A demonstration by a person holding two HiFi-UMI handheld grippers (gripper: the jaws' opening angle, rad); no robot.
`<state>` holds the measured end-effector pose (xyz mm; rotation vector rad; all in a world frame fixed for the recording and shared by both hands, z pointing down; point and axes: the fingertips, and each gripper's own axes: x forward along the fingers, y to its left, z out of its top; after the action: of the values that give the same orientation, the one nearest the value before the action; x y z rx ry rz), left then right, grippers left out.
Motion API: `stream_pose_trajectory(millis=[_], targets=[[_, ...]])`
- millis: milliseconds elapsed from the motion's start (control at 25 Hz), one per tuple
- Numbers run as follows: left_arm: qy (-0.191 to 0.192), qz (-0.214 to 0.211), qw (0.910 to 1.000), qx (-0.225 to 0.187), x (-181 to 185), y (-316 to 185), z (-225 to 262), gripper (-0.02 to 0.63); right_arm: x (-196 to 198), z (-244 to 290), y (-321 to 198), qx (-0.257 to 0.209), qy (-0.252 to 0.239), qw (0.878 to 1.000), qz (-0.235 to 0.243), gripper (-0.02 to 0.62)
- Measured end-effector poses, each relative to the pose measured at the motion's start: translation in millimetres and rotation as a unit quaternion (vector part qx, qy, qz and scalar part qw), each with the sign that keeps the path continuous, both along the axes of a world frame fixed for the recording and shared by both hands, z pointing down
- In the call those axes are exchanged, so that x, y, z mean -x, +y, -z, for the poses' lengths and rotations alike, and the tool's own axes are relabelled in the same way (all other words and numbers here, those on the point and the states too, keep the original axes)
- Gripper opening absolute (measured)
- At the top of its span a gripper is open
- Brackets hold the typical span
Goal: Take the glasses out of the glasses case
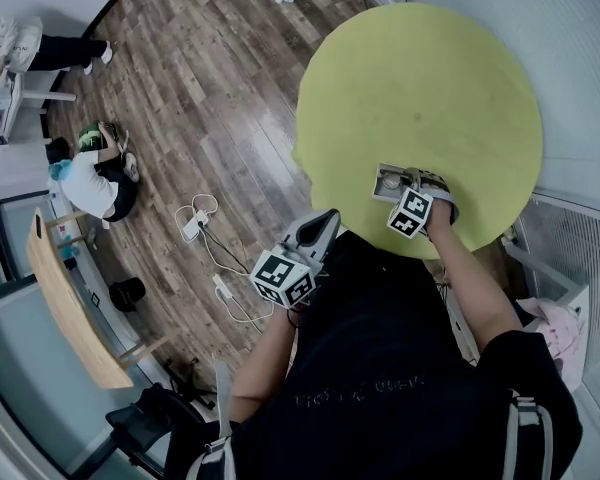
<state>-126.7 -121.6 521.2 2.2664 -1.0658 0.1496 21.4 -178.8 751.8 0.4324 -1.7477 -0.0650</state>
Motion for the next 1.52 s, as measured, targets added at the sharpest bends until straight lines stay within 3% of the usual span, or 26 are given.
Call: stream_pose_trajectory(millis=[160,320,880,1040,1520], targets=[[0.0,-0.004,1.0,0.0,-2.9,-1.2,1.0,0.017,-3.0,-9.6,-1.8,0.012,0.009,1.0,0.0,0.101],[-0.003,-0.004,1.0,0.004,-2.3,1.6,-0.9,0.017,-1.1,-10.5,-5.6,0.013,0.007,1.0,0.0,0.1],[0.001,-0.008,0.9999,0.006,-13.6,1.1,-3.0,0.017,3.3,-8.7,-6.6,0.119,-0.035,0.992,0.004,0.089],[0.001,-0.009,0.9999,0.005,-17.3,1.5,-2.9,0.017,-0.8,-7.4,-8.0,0.125,-0.038,0.991,0.014,0.035],[0.004,-0.009,0.9999,-0.005,-23.3,-3.4,1.1,0.017,-17.0,34.3,-9.3,0.104,-0.141,0.981,-0.089,0.034]])
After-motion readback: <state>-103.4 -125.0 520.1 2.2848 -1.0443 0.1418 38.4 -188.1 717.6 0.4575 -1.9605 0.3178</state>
